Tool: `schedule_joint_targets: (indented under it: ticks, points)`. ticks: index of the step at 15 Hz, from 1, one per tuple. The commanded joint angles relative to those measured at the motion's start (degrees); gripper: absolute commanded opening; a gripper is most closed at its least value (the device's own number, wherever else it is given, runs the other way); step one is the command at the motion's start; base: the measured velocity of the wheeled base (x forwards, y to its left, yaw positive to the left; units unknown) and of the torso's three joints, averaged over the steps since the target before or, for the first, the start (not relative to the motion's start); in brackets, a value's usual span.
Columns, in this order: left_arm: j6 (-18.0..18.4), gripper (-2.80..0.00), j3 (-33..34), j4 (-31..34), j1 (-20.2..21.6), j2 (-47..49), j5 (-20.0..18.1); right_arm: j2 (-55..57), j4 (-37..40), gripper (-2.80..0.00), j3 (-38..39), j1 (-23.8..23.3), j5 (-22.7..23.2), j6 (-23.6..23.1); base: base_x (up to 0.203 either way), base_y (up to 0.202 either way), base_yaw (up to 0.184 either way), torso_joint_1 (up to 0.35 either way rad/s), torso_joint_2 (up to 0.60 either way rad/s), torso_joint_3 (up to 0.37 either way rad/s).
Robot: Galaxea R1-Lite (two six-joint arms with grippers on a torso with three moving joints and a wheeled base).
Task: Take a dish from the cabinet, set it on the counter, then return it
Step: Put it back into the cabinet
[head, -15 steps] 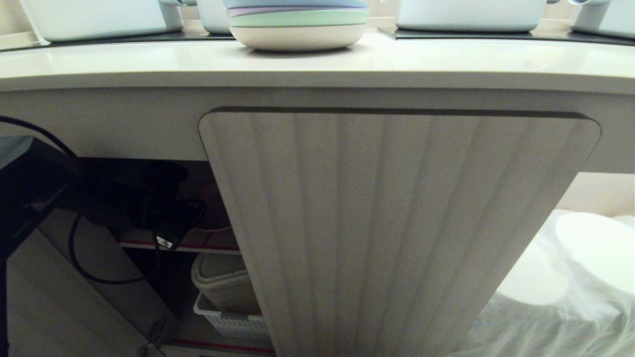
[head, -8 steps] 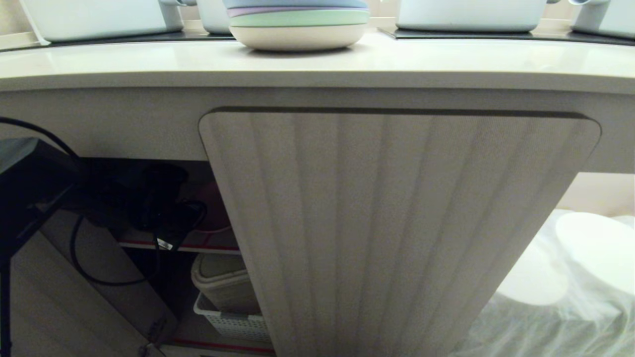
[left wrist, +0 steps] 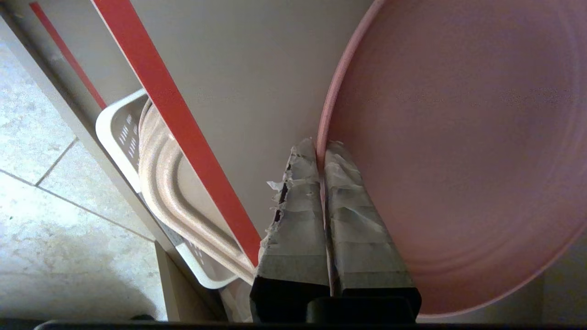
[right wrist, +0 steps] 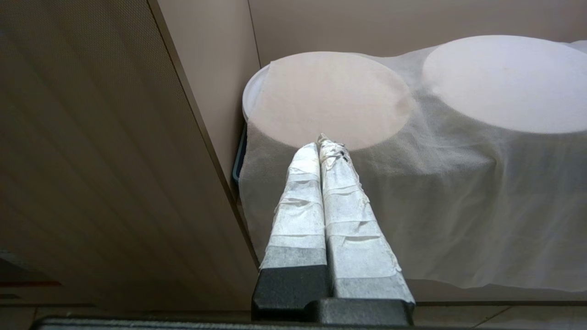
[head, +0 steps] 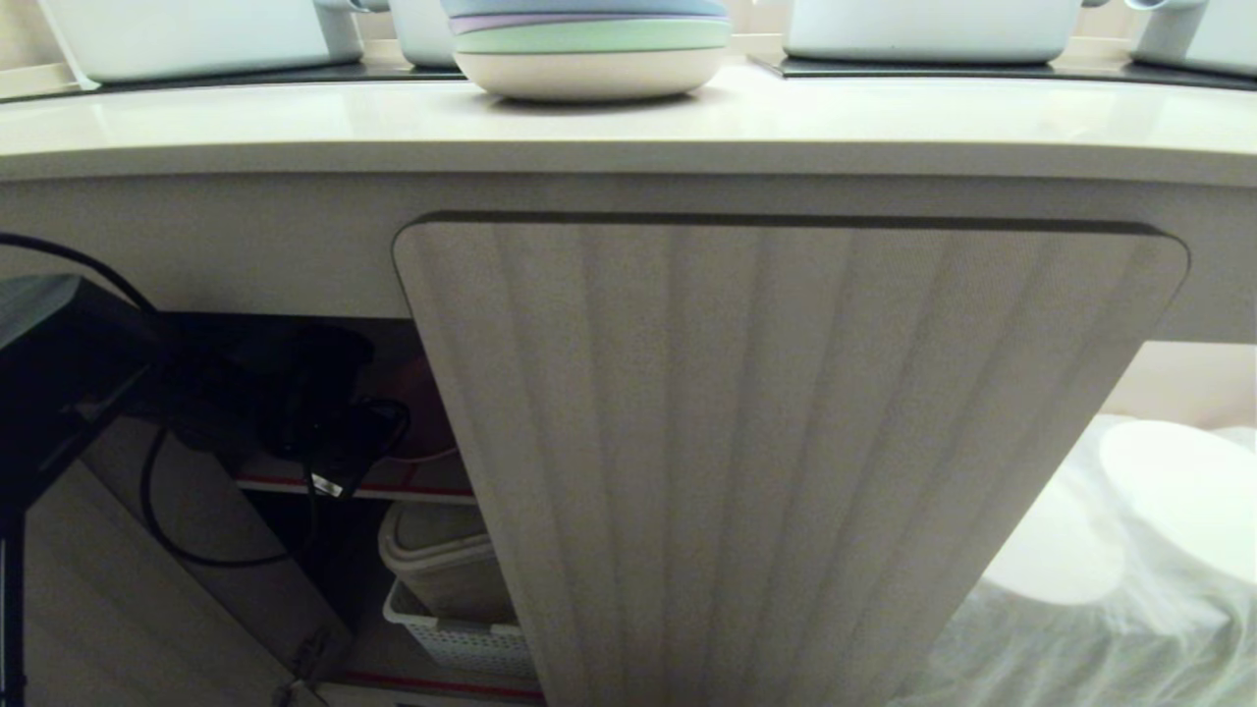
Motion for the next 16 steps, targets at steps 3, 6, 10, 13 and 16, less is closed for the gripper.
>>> schedule_joint_targets:
  ticks: [3,6,10,13,16]
  points:
    - [-0.10,0.00,-0.01,-0.02,0.11,0.08,0.06,0.00,-0.02,-2.80,0.00,0.01,-0.02,0.03,0.000,0.000,0.000,0.000,0.00,0.000]
    - [-0.01,0.00,-0.71,-0.02,0.19,0.08,0.15,0.00,-0.03,-2.80,0.00,0.01,-0.02,0.03,0.000,0.000,0.000,0.000,0.00,0.000]
    - [-0.10,0.00,-1.33,-0.02,0.37,0.08,0.56,0.00,-0.02,-2.80,0.00,0.01,-0.02,0.03,0.000,0.000,0.000,0.000,0.00,0.000]
    - [-0.35,0.00,-1.24,-0.10,0.37,-0.01,1.46,0.00,-0.02,-2.80,0.00,0.01,-0.02,0.03,0.000,0.000,0.000,0.000,0.00,0.000]
    - [-0.45,0.00,-0.94,-0.11,0.37,-0.67,1.46,0.00,-0.07,-2.80,0.00,0.01,-0.02,0.03,0.000,0.000,0.000,0.000,0.00,0.000]
